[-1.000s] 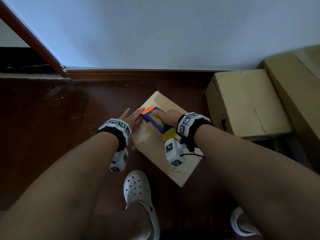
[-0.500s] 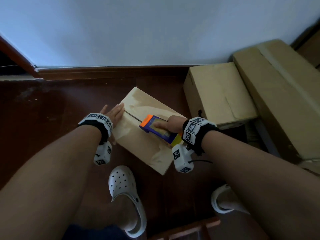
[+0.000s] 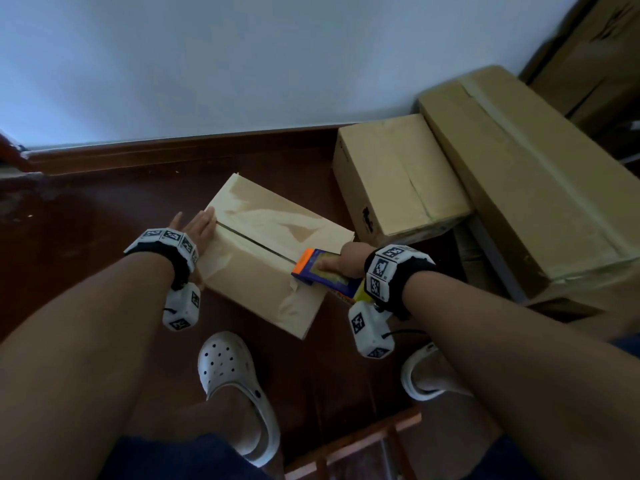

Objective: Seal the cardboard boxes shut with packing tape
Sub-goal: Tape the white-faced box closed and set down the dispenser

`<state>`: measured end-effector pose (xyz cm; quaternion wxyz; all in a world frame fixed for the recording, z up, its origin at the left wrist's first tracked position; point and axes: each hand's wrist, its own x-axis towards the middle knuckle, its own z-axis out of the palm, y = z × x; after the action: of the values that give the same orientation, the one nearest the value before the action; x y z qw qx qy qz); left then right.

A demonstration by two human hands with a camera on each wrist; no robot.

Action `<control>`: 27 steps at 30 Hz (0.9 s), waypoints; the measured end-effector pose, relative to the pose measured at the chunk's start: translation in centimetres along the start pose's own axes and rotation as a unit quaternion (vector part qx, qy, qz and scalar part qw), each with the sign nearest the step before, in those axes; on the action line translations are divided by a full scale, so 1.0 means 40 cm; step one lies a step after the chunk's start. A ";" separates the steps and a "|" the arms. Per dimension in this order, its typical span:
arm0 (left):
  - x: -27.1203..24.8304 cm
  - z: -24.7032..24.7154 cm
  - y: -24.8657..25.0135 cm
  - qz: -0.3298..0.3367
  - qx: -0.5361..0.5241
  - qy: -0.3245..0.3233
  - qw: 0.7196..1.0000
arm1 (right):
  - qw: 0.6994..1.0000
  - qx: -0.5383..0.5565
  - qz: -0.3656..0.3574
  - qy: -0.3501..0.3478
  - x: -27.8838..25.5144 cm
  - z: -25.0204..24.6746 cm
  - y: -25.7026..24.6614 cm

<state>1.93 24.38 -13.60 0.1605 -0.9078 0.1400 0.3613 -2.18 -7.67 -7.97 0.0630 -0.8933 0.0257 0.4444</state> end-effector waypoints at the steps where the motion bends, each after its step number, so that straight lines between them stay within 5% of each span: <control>1: -0.002 0.000 -0.001 -0.001 0.000 0.002 1.000 | 1.000 0.001 0.000 0.005 -0.002 0.001 -0.003; 11: 0.010 0.010 -0.017 0.008 -0.016 0.005 1.000 | 0.999 0.041 0.015 0.029 -0.016 0.012 -0.006; 16: 0.003 0.004 -0.001 -0.006 0.068 0.003 0.998 | 0.999 0.048 0.011 0.018 -0.025 -0.001 -0.016; 23: -0.060 0.002 0.169 0.048 0.101 0.069 0.991 | 0.999 0.045 0.015 0.025 -0.029 0.007 -0.024; 27: -0.070 0.005 0.259 0.101 0.107 0.050 0.988 | 0.999 0.049 0.007 0.021 -0.028 0.008 -0.024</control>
<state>-3.99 15.43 -13.72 0.2118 -0.8837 0.2767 0.3124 -3.02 -6.68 -7.16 0.1035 -0.8979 0.0550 0.4243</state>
